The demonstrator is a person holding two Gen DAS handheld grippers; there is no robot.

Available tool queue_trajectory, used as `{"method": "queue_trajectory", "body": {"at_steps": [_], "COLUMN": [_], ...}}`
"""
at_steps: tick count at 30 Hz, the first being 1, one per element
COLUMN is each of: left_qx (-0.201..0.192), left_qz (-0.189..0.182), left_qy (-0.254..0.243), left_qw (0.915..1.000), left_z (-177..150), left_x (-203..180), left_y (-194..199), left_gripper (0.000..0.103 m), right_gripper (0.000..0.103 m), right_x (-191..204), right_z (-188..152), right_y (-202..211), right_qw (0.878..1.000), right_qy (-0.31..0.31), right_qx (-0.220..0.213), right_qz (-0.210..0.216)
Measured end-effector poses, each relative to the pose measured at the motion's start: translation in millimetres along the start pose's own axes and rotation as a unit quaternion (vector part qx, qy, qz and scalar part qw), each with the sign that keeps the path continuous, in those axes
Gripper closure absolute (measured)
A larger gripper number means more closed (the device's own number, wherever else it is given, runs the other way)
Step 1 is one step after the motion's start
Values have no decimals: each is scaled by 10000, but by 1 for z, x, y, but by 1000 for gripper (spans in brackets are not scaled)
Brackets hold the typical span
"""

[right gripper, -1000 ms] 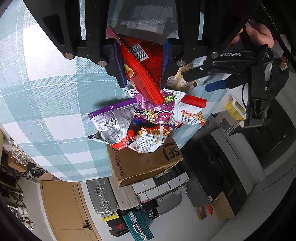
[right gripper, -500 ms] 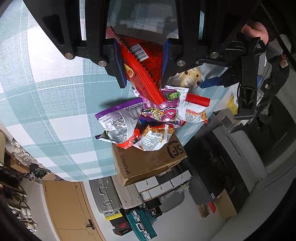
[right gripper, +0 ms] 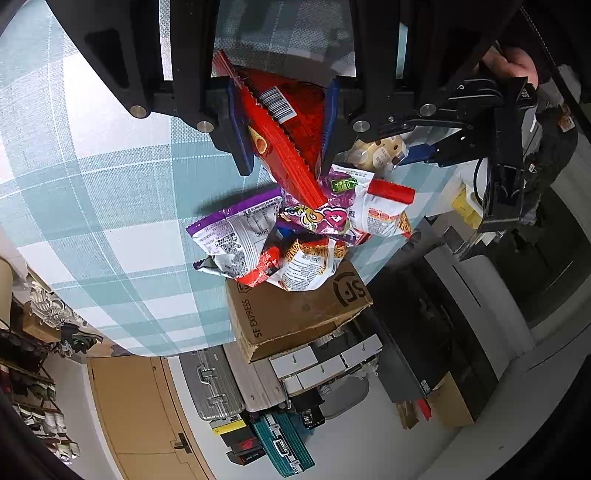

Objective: Organize snacks
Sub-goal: 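Grasp the packaged cream bread with the left gripper while the right holds the chip bag, then carry both snacks over the cardboard box and open both grippers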

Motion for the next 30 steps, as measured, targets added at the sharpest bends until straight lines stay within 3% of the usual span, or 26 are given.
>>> {"method": "queue_trajectory", "body": {"at_steps": [13, 30], "left_qx": [-569, -1250], "left_qz": [-45, -33], "left_qy": [55, -35], "left_qw": [9984, 9922], "left_z": [10, 72], "left_x": [10, 19], "left_y": [62, 118], "left_gripper": [41, 41], "right_gripper": [69, 69], "right_x": [15, 45], "right_z": [16, 54], "right_y": [16, 23], "right_qw": [9996, 9977], "right_qy": [52, 248], "right_qx": [-238, -468], "right_qz": [151, 416]}}
Point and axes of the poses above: each gripper's, at about its wrist camera, not at the fingertips, and y roughly against the way its jaws point, x to its left, z to its top, the point moved 5 cm from there along -y, roughly the way its jaws point, and after that the axes turned 5 degrees about z, right-handed, at the moved point
